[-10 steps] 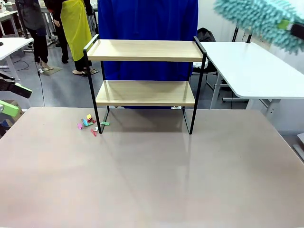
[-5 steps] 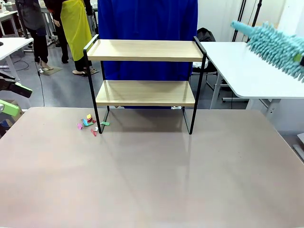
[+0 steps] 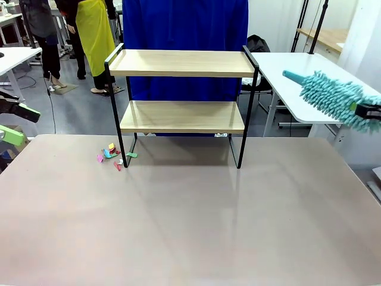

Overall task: Clean the shelf.
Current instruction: Hand the Duster back to the human.

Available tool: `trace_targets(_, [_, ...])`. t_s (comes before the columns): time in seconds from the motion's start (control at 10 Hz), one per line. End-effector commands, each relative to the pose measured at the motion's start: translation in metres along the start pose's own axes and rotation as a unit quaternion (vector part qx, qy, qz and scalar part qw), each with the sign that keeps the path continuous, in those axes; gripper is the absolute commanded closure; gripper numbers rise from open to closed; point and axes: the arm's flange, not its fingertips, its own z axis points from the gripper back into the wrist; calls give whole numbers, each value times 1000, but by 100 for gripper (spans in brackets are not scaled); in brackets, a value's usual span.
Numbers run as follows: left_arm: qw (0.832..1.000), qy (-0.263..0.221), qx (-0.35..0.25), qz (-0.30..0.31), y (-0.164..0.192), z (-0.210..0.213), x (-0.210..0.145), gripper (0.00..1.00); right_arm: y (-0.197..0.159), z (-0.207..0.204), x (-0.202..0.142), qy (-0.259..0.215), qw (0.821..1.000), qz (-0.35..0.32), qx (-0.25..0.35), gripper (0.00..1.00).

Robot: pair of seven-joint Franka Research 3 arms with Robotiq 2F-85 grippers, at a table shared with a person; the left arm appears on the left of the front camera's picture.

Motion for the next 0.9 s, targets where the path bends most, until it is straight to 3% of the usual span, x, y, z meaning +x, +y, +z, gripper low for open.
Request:
trace_targets(0.0, [1000,-13,-3,-10,2,0,2,0,32,21,-35,-58,997,-7,59,83])
trace_targets(0.1, [1000,-13,-3,-10,2,0,2,0,0,0,0,0,1000,0,0,83])
trace_targets(0.8, [1000,-13,-3,-10,2,0,2,0,0,0,0,0,1000,0,0,83])
